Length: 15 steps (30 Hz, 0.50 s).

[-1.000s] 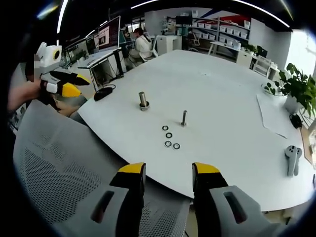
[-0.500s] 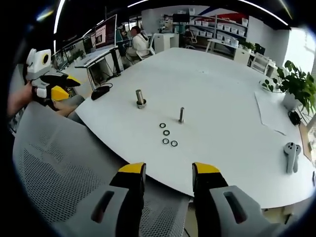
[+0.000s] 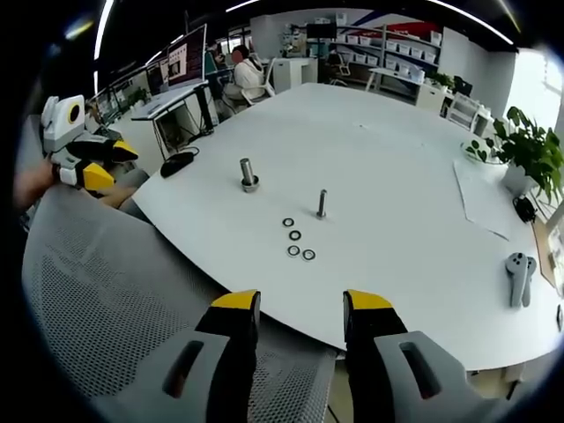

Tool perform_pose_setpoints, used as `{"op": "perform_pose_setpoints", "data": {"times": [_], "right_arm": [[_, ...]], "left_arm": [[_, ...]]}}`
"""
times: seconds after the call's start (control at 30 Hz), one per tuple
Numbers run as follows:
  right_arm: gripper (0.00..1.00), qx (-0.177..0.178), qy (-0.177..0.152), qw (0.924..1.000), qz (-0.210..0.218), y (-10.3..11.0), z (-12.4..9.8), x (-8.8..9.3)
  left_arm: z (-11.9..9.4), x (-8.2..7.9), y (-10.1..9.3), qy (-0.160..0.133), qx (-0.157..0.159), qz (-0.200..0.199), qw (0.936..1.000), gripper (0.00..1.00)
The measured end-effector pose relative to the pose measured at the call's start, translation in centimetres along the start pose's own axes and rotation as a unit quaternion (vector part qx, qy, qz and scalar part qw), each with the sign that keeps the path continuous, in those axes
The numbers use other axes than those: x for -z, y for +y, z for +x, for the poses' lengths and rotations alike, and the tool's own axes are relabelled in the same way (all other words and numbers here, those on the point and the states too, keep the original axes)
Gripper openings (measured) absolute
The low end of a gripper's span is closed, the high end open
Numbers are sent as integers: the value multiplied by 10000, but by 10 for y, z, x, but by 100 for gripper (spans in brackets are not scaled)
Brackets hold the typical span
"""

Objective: Place the washer onto the threaded stud by aligning its center hole with the stud, sliding it down to the base, and recovering from edge contact or off-axis alignment until the washer reaches the visible bottom stop.

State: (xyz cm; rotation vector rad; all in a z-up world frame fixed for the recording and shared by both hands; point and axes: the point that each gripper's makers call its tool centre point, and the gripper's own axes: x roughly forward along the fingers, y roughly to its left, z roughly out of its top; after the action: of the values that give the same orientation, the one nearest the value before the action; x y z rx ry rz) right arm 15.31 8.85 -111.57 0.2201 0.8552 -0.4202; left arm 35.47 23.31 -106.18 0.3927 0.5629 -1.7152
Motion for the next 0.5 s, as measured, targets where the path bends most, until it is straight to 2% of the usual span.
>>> {"op": "perform_pose_setpoints", "data": {"times": [0.23,0.5], "right_arm": [[40,-44,119,9999,-31,0,3,5],[40,-43,186,9998,-53,-1,2,7]], "left_arm": [[4,4,-6,66,113,22,9999,44],[6,5,-7,39,135,23,9999,41]]}}
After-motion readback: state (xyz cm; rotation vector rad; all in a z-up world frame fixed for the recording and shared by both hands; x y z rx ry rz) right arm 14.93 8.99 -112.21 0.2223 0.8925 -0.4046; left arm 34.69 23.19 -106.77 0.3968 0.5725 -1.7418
